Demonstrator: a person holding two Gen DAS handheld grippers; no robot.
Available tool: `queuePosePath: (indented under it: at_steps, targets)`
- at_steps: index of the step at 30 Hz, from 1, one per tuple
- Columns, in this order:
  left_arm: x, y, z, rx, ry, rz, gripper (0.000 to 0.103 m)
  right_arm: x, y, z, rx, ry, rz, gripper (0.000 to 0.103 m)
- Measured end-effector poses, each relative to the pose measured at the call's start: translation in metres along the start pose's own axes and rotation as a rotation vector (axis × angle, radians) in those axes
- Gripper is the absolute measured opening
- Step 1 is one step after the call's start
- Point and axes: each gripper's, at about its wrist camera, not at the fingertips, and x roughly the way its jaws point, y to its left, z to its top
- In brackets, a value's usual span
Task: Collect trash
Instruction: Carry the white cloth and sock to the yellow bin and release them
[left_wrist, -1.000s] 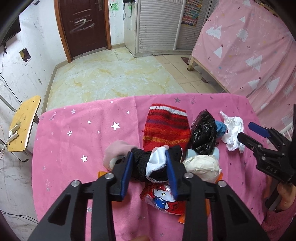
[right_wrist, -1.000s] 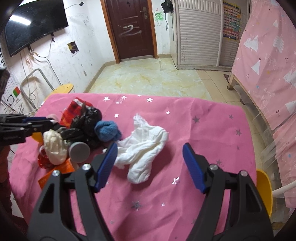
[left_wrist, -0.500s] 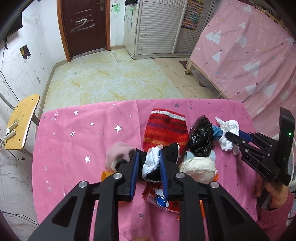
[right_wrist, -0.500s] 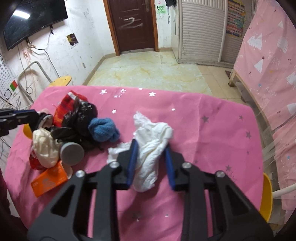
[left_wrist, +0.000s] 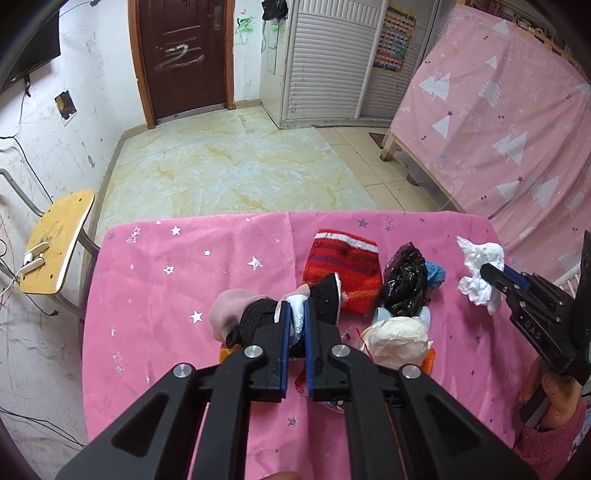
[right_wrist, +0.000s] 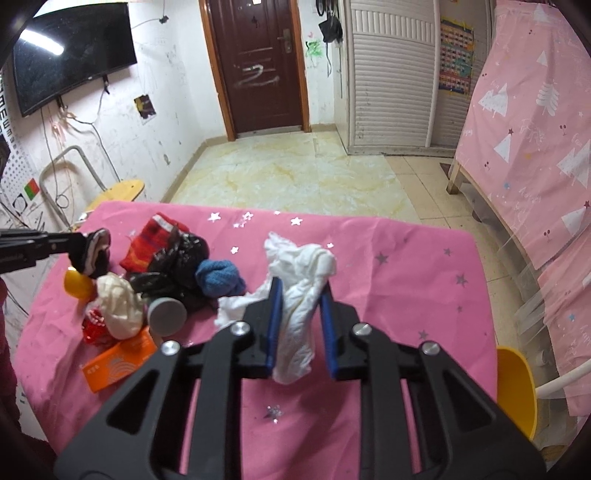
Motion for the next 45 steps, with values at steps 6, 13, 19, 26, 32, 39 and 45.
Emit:
queuePosePath:
  at_steps: [6, 13, 19, 26, 32, 39, 45]
  targets:
    - [-0.018, -0.004, 0.004, 0.003, -0.036, 0.011, 0.0, -0.013, -0.004, -0.004, 0.016, -0.026, 0.0, 0.019]
    - [-0.04, -0.02, 0.006, 0.019, -0.073, 0.02, 0.0, -0.032, -0.02, -0.007, 0.047, -0.067, -0.007, 0.019]
    - [-0.06, -0.046, 0.012, 0.055, -0.113, 0.018, 0.0, -0.05, -0.043, -0.014, 0.09, -0.1, -0.017, 0.019]
    - [-0.075, -0.098, 0.013, 0.125, -0.14, 0.001, 0.0, -0.073, -0.079, -0.029, 0.14, -0.133, -0.03, 0.019]
    - [-0.081, -0.152, 0.01, 0.189, -0.146, -0.055, 0.0, -0.093, -0.111, -0.046, 0.193, -0.162, -0.055, 0.019]
    - [-0.079, -0.224, 0.003, 0.259, -0.141, -0.138, 0.0, -0.114, -0.154, -0.073, 0.271, -0.185, -0.099, 0.019]
    - [-0.067, -0.281, -0.007, 0.322, -0.115, -0.203, 0.0, -0.12, -0.188, -0.096, 0.318, -0.169, -0.135, 0.019]
